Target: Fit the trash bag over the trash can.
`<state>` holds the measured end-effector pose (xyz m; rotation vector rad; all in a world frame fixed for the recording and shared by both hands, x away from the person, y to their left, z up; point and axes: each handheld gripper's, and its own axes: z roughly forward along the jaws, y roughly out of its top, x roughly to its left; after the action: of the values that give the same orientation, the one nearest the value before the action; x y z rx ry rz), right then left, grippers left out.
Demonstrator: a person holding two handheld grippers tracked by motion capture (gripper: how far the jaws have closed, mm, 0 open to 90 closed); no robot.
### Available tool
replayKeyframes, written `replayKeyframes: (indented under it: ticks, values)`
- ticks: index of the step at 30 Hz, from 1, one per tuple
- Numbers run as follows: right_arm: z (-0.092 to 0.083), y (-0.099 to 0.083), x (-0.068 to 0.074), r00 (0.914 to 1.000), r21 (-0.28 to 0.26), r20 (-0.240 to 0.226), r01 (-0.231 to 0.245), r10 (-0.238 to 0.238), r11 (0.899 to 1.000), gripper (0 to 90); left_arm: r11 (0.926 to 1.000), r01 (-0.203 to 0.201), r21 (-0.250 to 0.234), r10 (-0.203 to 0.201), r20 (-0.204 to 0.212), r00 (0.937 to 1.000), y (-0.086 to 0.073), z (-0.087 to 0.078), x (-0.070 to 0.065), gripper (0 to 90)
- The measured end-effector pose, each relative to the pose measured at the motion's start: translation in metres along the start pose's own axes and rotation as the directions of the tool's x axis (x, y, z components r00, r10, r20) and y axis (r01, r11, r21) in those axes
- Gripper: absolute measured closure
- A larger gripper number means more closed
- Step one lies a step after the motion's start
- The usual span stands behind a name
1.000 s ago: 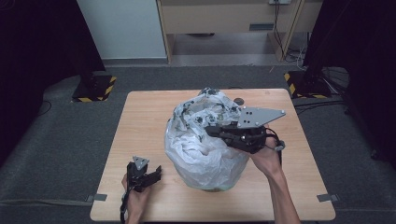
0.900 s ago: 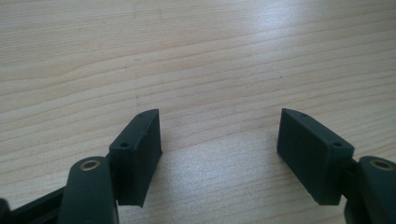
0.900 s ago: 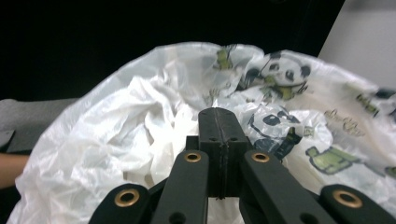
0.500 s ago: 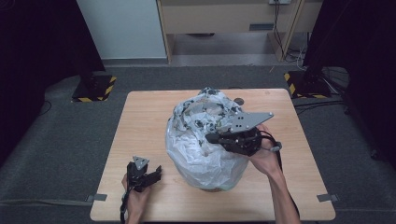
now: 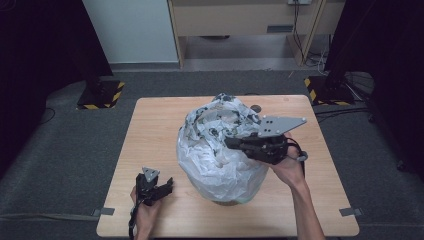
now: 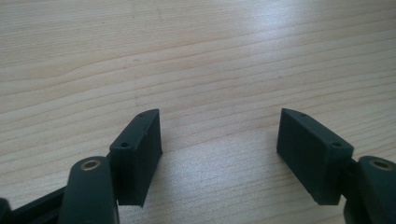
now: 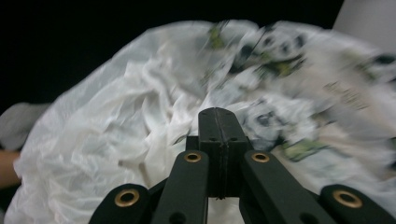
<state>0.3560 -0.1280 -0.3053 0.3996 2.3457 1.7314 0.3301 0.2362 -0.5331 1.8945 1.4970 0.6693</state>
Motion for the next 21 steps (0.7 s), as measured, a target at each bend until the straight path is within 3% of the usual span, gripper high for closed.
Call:
replayKeyframes:
  ticks: [4, 6, 12, 16, 21]
  values:
    - [-0.016, 0.006, -0.009, 0.9990, -0.120, 0.018, -0.037, 0.040, 0.992, 90.0, 1.0000, 0.000, 0.000, 0.000, 0.000, 1.0000, 0.000, 0.000, 0.000, 30.4]
    - [-0.020, 0.007, -0.016, 0.9972, -0.141, 0.047, -0.051, 0.058, 0.989, 90.0, 1.0000, 0.000, 0.000, 0.000, 0.000, 1.0000, 0.000, 0.000, 0.000, 30.4]
    - [-0.013, -0.007, -0.033, 0.9912, -0.072, 0.101, -0.079, 0.086, 0.994, 90.0, 1.0000, 0.000, 0.000, 0.000, 0.000, 1.0000, 0.000, 0.000, 0.000, 30.5]
    - [-0.007, -0.014, -0.038, 0.9912, -0.021, 0.104, -0.081, 0.082, 0.997, 90.0, 1.0000, 0.000, 0.000, 0.000, 0.000, 1.0000, 0.000, 0.000, 0.000, 30.4]
    - [-0.003, -0.012, -0.040, 0.9930, 0.042, 0.075, -0.095, 0.091, 0.995, 90.0, 1.0000, 0.000, 0.000, 0.000, 0.000, 1.0000, 0.000, 0.000, 0.000, 30.5]
